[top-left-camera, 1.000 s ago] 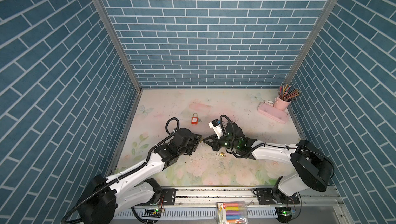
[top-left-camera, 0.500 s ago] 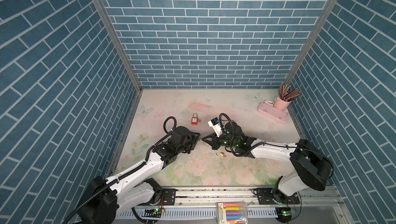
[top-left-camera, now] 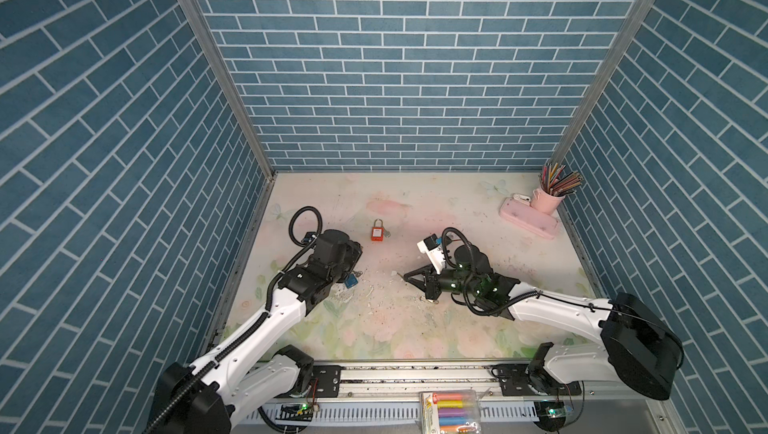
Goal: Lock with the key
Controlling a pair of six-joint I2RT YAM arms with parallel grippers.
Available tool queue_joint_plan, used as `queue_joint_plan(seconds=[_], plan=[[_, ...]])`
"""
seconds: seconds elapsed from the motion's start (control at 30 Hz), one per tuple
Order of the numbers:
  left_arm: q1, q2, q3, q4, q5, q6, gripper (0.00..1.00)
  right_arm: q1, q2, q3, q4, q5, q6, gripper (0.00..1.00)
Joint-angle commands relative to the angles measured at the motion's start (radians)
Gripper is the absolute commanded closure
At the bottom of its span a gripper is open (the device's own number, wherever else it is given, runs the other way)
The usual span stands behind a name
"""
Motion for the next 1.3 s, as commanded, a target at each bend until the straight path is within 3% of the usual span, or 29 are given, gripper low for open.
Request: queue_joint_plan(seconds=[0.0, 0.23, 0.4, 0.63, 1.27], plan=[[-0.106, 0.057, 0.045, -0.156, -0.016, 0.164, 1.00, -0.024, -0.024, -0.008, -0.065, 0.038, 0.033, 1.00], [-0.309, 0.211, 0.102, -0.270, -0.007, 0.267, 1.00, -0.048, -0.054, -0.035, -0.129, 0.072, 0.039, 1.00], [-0.407, 0.345, 0.156, -0.253, 0.016, 0.306, 1.00, -0.047, -0.073, -0.072, -0.127, 0.081, 0.054, 1.00], [-0.425, 0.459, 0.191, -0.211, 0.042, 0.344, 1.00, -0.049, -0.076, -0.092, -0.139, 0.085, 0.057, 1.00], [-0.423, 0.549, 0.200, -0.156, 0.051, 0.375, 1.00, -0.077, -0.096, -0.090, -0.203, 0.137, 0.066, 1.00]])
